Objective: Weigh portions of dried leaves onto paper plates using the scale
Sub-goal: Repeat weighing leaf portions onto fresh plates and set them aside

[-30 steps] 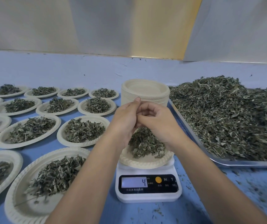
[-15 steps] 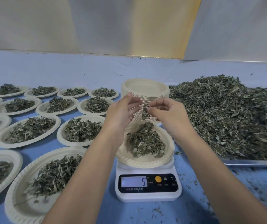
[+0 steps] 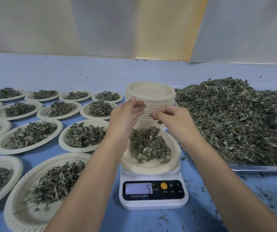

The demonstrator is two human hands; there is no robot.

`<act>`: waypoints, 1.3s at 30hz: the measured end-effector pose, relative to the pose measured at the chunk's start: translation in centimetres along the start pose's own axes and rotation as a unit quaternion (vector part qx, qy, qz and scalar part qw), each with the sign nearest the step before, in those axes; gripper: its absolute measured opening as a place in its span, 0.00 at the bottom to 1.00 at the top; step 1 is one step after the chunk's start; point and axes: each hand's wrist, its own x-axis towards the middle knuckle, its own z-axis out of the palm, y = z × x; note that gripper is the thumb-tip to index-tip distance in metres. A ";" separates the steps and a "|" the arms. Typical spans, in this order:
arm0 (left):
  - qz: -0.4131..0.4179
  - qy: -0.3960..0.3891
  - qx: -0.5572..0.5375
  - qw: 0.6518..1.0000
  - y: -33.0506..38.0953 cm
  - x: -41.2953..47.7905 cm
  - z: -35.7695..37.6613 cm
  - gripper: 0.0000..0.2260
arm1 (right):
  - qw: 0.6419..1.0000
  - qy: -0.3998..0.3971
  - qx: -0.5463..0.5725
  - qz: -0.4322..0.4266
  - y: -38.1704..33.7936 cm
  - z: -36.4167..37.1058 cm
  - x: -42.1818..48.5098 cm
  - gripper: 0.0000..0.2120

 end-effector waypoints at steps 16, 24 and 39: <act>-0.035 -0.081 -0.029 0.996 -0.7 -0.3 6.9 0.12 | 0.984 0.136 -0.086 0.074 5.1 -7.5 1.3 0.08; -0.080 -0.101 -0.039 0.991 -2.5 -0.4 10.8 0.14 | 0.885 0.051 -0.443 0.136 11.0 -11.1 2.8 0.25; -0.077 -0.092 -0.041 0.992 -3.0 -1.0 10.6 0.12 | 0.889 -0.147 -0.424 0.090 12.2 -10.2 3.6 0.28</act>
